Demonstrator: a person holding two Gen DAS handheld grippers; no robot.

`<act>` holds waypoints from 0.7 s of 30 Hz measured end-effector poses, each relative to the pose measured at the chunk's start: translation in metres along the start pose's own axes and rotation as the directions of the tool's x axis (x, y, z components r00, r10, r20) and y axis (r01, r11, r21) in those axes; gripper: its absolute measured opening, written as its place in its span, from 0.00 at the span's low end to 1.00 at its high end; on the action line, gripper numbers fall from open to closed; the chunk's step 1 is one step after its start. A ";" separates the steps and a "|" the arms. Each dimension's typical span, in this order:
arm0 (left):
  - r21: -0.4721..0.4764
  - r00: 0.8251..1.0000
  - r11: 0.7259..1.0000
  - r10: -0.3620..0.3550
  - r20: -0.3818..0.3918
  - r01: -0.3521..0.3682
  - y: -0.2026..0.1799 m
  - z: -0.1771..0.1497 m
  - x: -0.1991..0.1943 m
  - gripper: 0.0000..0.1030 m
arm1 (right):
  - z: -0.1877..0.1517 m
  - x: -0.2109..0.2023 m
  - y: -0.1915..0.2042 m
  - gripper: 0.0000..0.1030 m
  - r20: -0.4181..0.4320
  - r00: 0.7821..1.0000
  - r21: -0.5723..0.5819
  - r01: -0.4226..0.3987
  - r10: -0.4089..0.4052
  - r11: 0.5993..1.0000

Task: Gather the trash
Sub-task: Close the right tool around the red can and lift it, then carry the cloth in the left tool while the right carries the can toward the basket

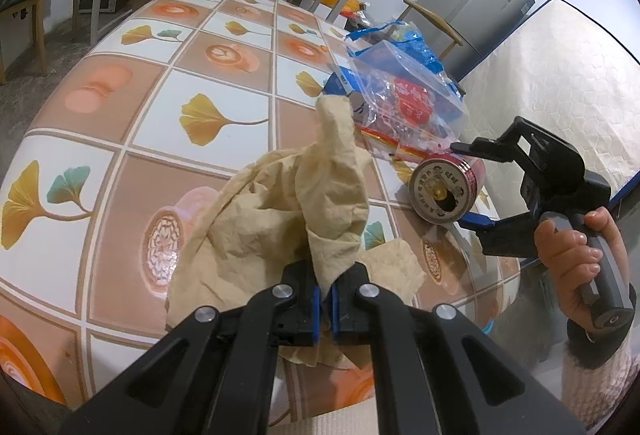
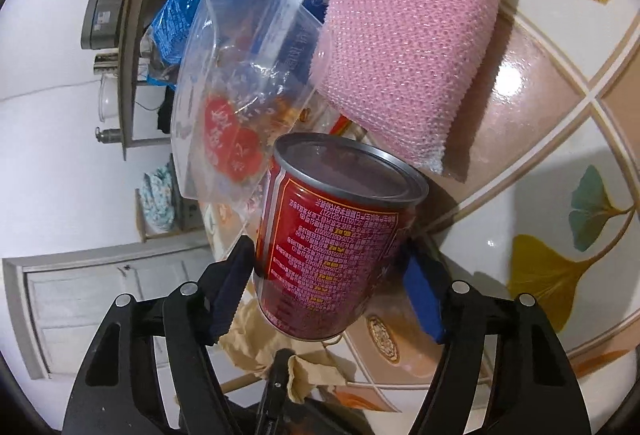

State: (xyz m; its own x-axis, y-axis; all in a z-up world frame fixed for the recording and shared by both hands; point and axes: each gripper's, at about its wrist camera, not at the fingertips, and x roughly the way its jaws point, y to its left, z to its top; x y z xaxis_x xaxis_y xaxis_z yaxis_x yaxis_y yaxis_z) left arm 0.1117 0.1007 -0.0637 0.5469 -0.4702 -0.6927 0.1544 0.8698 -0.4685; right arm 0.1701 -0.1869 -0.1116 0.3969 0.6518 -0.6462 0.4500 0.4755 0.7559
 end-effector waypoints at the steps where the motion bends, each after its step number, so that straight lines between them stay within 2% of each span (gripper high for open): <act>1: 0.000 1.000 1.000 0.001 0.002 -0.001 0.000 0.000 -0.001 0.03 | -0.001 -0.002 -0.003 0.65 -0.005 1.000 0.005 -0.011 0.011 1.000; 13: 0.012 1.000 1.000 0.021 0.023 -0.021 -0.006 0.001 -0.009 0.03 | -0.021 -0.030 -0.028 0.64 -0.067 0.993 -0.020 -0.100 0.099 0.995; 21: 0.033 0.999 0.999 0.005 0.040 -0.006 -0.028 0.006 -0.019 0.03 | -0.038 -0.053 -0.039 0.63 -0.100 0.978 -0.041 -0.186 0.182 0.982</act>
State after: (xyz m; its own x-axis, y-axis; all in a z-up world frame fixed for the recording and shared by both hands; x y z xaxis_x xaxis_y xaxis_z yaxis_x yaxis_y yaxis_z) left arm 0.1016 0.0862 -0.0339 0.5802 -0.4596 -0.6724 0.1781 0.8772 -0.4459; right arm 0.1010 -0.2174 -0.1033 0.3899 0.7831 -0.4845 0.3351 0.3694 0.8668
